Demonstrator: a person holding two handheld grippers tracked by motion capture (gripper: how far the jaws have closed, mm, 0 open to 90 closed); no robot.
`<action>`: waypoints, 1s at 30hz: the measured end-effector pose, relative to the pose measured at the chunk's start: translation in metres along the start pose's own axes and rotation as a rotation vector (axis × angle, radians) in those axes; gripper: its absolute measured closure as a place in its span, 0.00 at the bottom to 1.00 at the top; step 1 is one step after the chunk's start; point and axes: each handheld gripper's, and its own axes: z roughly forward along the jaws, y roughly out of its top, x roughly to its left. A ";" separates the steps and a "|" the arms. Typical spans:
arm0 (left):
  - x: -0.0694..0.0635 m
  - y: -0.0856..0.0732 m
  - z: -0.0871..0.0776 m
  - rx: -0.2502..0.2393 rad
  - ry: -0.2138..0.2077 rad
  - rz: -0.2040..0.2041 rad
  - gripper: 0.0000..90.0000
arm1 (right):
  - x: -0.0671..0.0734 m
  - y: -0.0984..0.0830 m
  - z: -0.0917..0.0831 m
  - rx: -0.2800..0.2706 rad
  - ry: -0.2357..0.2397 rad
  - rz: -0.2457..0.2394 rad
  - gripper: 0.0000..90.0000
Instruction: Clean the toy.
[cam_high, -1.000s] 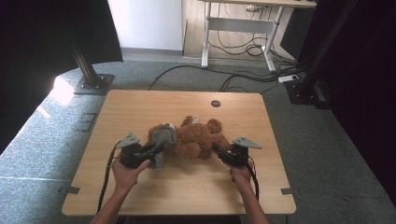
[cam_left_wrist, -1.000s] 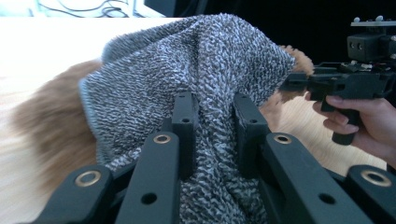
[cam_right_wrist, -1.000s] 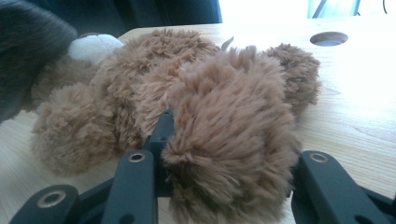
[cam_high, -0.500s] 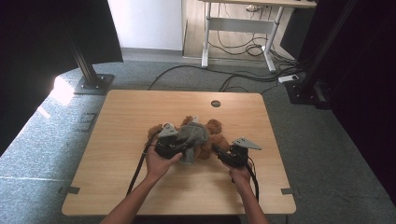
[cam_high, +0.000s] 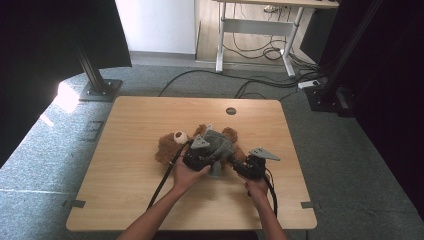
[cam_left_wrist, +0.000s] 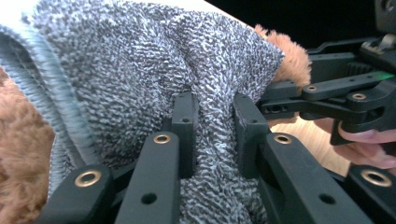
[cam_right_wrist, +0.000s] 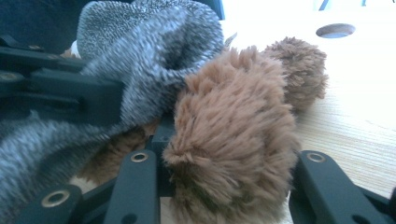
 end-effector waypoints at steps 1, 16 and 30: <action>0.000 0.000 0.000 0.001 0.002 0.002 0.82 | 0.000 0.000 0.000 0.000 0.000 0.000 0.65; 0.043 -0.018 -0.046 -0.039 0.110 -0.047 0.82 | -0.007 -0.003 -0.004 0.007 0.041 -0.010 0.67; 0.084 -0.041 -0.109 -0.114 0.187 -0.101 0.83 | -0.006 -0.006 -0.005 0.011 0.056 -0.005 0.67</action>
